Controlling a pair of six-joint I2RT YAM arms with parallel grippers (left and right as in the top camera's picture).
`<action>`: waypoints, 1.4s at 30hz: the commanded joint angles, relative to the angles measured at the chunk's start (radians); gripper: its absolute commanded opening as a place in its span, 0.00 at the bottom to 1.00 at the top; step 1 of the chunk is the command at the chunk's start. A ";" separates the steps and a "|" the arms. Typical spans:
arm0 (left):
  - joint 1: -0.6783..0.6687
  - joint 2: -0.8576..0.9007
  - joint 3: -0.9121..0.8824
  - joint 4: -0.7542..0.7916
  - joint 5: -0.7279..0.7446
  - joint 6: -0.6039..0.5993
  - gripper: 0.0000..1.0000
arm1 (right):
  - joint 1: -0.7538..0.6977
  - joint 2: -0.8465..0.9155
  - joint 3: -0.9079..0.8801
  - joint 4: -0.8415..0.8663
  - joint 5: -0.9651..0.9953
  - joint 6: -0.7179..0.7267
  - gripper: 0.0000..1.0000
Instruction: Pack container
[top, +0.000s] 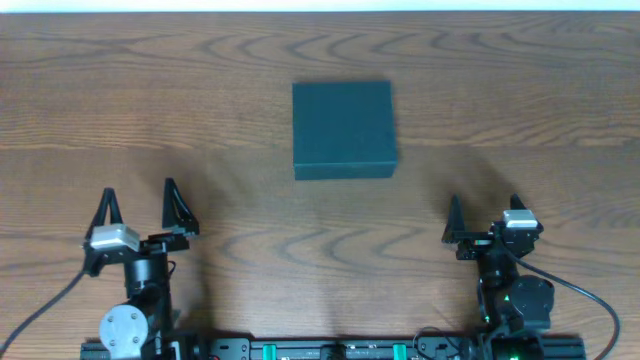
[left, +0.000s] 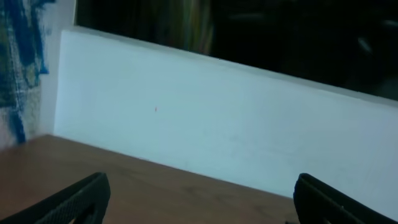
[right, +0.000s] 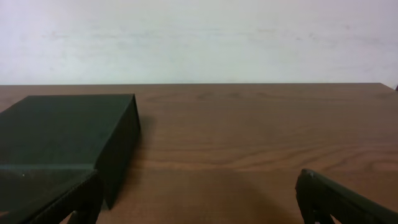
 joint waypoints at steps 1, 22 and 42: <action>-0.004 -0.030 -0.067 0.019 0.014 0.061 0.95 | -0.006 -0.002 -0.002 -0.006 0.003 -0.011 0.99; -0.043 -0.029 -0.125 -0.301 0.054 0.190 0.95 | -0.006 -0.002 -0.002 -0.006 0.003 -0.011 0.99; -0.043 -0.026 -0.125 -0.299 0.055 0.186 0.95 | -0.006 -0.002 -0.002 -0.006 0.003 -0.011 0.99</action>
